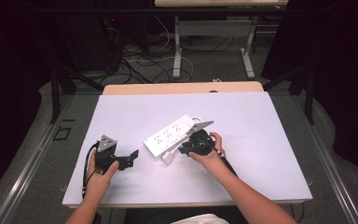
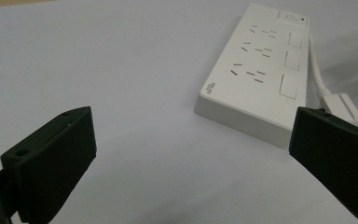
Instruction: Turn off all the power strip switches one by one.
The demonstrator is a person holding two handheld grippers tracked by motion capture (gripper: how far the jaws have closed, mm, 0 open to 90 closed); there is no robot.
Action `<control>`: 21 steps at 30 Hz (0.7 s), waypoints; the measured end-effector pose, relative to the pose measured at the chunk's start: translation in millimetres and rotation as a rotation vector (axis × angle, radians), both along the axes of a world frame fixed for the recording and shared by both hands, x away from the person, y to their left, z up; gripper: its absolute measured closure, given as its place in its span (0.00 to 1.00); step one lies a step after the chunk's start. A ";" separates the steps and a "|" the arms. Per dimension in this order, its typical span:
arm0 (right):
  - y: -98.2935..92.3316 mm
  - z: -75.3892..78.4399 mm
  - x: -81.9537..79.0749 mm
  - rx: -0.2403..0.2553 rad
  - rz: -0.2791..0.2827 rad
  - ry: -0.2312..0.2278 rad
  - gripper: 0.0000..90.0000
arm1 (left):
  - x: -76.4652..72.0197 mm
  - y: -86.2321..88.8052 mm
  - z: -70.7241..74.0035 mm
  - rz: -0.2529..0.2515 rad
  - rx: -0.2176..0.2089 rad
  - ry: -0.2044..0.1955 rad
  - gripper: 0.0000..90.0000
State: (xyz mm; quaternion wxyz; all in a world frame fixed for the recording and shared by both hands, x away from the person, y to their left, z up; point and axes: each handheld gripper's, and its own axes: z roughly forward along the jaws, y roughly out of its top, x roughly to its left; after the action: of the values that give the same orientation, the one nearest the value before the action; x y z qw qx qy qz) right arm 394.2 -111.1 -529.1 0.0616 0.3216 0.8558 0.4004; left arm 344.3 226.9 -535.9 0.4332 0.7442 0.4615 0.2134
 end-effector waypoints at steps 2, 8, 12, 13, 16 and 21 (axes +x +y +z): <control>-11.0 -1.9 -3.4 0.001 -0.012 -0.014 0.75 | 0.0 -0.1 -0.2 0.001 0.001 0.001 0.01; -43.0 -5.6 -15.2 0.001 -0.044 -0.018 0.67 | 0.4 -0.8 -0.8 0.003 0.004 0.000 0.01; -65.3 -8.6 -25.6 -0.010 -0.087 -0.093 0.62 | 0.3 -1.0 -1.5 0.010 -0.003 0.005 0.01; -71.8 -8.8 -28.5 -0.019 -0.095 -0.100 0.61 | 0.3 -1.0 -1.6 0.011 -0.002 0.004 0.01; -89.1 -9.4 -35.1 -0.029 -0.127 -0.104 0.59 | 0.4 -1.2 -2.0 0.013 0.000 0.007 0.01; -115.6 -7.1 -46.6 -0.063 -0.187 -0.158 0.55 | 0.8 -1.7 -2.3 0.013 0.009 0.009 0.01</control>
State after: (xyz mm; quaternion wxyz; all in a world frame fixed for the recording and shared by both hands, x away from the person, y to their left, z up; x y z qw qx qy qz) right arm 347.6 -226.7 -536.1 0.1758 0.3653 0.8268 0.3900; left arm 345.1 225.2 -538.3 0.4262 0.7441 0.4672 0.2152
